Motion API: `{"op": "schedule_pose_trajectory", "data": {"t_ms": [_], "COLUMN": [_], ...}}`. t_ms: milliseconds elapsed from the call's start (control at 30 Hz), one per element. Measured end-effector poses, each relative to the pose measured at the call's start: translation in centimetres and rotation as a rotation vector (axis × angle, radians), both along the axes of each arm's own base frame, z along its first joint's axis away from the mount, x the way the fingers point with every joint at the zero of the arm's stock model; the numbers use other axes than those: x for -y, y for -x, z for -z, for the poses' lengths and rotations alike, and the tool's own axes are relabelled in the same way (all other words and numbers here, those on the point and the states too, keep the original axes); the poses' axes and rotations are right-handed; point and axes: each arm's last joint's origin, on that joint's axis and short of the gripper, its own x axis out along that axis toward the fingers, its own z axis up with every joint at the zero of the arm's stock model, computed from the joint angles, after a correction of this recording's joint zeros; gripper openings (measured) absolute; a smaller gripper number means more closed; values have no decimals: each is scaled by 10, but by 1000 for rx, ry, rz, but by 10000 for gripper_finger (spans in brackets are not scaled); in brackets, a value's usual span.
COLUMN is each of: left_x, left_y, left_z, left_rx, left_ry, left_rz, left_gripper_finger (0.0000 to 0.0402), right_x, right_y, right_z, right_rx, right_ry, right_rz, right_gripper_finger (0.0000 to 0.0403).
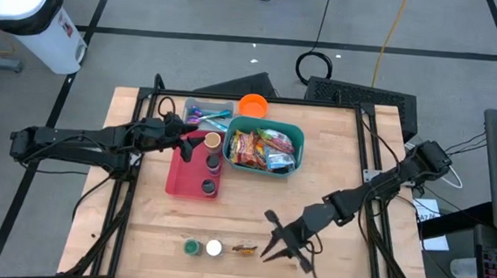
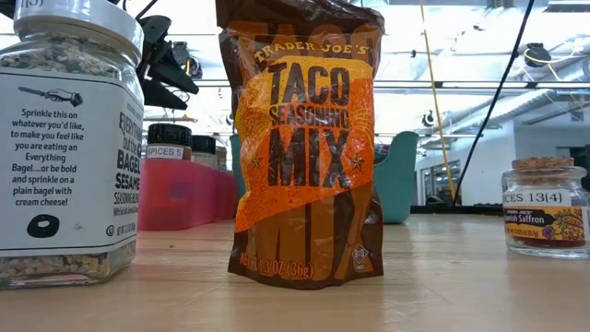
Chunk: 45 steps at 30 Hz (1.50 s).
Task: Pick & Place Food Item
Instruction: Put the brown spice bottle into the red bin
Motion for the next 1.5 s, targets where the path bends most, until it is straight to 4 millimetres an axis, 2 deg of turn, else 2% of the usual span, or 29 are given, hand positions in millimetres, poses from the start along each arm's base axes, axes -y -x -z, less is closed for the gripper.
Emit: {"op": "schedule_pose_trajectory", "data": {"t_ms": [67,167,333,467,600,733,900,1033,1200,1500], "left_x": [0,0,0,0,0,0,1,4,4,4], "left_y": [0,0,0,0,0,0,0,-1,-1,-1], "left_z": [0,0,0,0,0,0,0,0,0,0], "left_rx": [-2,-3,-3,-3,-2,1,1,0,0,-1], "left_ry": [-3,-6,-6,-5,-2,3,3,1,0,0], "left_rz": [1,2,2,1,1,-1,7,20,25,25], "left_gripper_finger": [267,267,267,267,267,267,267,267,267,267], "right_x": [-3,-13,-46,-58,-58,-52,-38,-21,-6,-9], "right_y": [1,8,34,65,99,125,138,140,136,126], "right_z": [-3,1,9,30,50,77,113,136,156,187], "right_rx": [0,8,-37,-221,-443,-578,-618,-592,-535,-441], "right_ry": [-49,28,231,398,423,360,265,204,93,96], "right_rz": [1,43,146,330,515,647,702,742,728,724], "right_gripper_finger": [52,75,167,238,274,280,280,280,274,264]}}
